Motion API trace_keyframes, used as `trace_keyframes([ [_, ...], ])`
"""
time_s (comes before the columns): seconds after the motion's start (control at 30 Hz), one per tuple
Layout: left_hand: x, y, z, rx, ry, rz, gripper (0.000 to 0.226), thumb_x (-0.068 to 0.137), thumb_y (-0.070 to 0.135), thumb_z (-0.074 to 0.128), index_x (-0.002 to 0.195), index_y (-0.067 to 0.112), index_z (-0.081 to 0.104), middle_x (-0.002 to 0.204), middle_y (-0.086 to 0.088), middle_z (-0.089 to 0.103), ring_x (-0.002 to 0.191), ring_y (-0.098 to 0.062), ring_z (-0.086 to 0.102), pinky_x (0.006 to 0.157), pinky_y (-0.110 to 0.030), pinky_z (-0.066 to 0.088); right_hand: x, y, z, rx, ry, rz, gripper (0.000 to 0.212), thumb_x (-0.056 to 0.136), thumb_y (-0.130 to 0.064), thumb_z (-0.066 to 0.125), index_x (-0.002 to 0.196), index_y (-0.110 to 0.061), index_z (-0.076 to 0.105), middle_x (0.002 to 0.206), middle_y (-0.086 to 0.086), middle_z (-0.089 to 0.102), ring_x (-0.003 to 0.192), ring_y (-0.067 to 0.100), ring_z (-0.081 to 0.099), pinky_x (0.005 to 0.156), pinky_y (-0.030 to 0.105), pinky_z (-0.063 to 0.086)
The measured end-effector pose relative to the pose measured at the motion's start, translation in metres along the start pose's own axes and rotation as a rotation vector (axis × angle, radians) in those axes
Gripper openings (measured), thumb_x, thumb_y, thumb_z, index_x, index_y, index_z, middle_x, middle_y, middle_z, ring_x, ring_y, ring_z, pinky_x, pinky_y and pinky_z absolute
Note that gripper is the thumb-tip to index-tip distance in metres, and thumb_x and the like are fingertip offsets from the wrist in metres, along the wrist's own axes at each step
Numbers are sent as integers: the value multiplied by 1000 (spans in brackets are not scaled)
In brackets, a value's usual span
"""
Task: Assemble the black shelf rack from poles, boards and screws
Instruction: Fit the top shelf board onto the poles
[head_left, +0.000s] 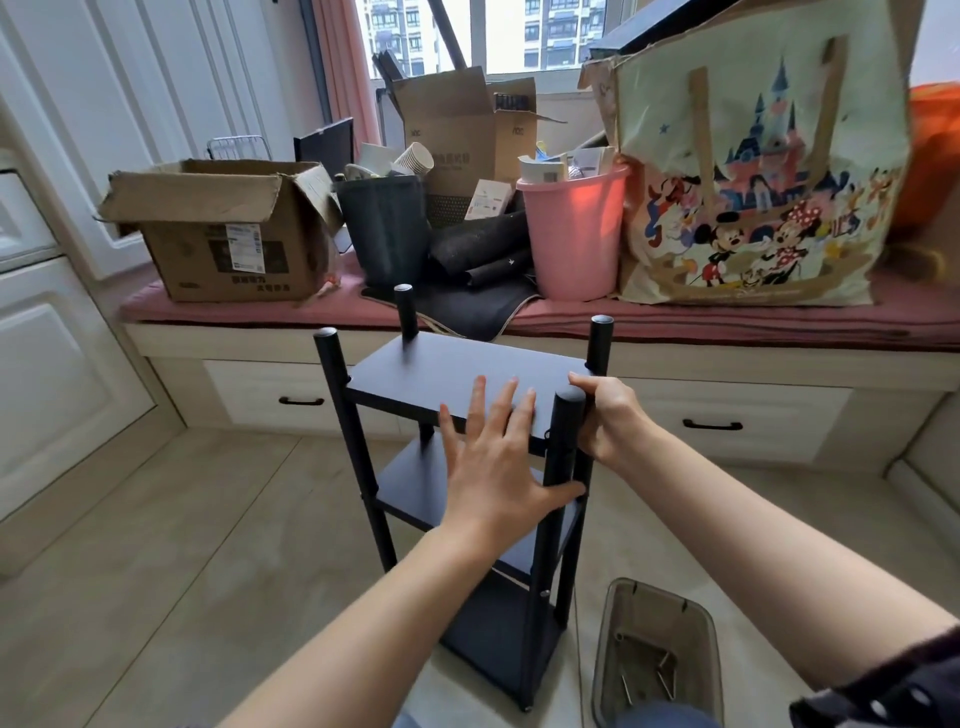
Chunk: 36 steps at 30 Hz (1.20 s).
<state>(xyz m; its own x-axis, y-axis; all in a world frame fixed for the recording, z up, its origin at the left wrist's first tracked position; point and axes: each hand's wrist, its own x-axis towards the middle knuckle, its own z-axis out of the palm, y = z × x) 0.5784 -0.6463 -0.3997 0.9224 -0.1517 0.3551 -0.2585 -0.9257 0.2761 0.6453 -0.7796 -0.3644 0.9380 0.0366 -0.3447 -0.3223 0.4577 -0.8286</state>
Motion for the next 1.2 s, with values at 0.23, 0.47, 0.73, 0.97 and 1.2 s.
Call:
trace_keyframes([
  [0.23, -9, -12, 3, 43, 207, -104, 105, 57, 87, 66, 146, 35, 46, 148, 3, 17, 137, -26, 12, 113, -51, 19, 3, 6, -1, 42, -41, -31, 33, 100, -12, 47, 129, 3, 51, 107, 19, 70, 88, 33, 70, 67, 40, 55],
  [0.47, -12, -14, 0, -201, 155, -289, 106, 59, 67, 79, 151, 38, 34, 130, 5, 12, 127, -20, 18, 115, -42, 26, 3, 13, 2, 96, -74, -5, 28, 98, -9, 48, 122, 4, 54, 104, 20, 72, 91, 33, 71, 69, 41, 59],
  [0.73, -11, -30, -12, -604, -60, -547, 122, 65, 36, 89, 155, 48, 8, 124, 7, 10, 120, -24, 34, 96, -29, 35, -5, 28, 8, 172, -176, 87, 15, 95, -3, 50, 106, 1, 60, 94, 16, 74, 78, 30, 74, 66, 39, 59],
  [0.97, -11, -61, -35, -1718, -49, -497, 129, 68, 15, 89, 156, 47, 0, 151, -14, 48, 123, -25, 62, 102, -43, 52, -10, 31, 8, 248, -195, 83, 17, 95, -1, 49, 107, 1, 61, 91, 17, 75, 77, 29, 75, 58, 37, 60],
  [1.2, 30, -66, -22, -1958, 122, -840, 41, 100, 22, 58, 135, 1, 56, 125, -17, 68, 113, -32, 67, 98, -45, 54, -12, 32, 5, 266, -196, 74, 21, 95, 0, 49, 113, 2, 60, 97, 17, 75, 81, 29, 75, 59, 36, 60],
])
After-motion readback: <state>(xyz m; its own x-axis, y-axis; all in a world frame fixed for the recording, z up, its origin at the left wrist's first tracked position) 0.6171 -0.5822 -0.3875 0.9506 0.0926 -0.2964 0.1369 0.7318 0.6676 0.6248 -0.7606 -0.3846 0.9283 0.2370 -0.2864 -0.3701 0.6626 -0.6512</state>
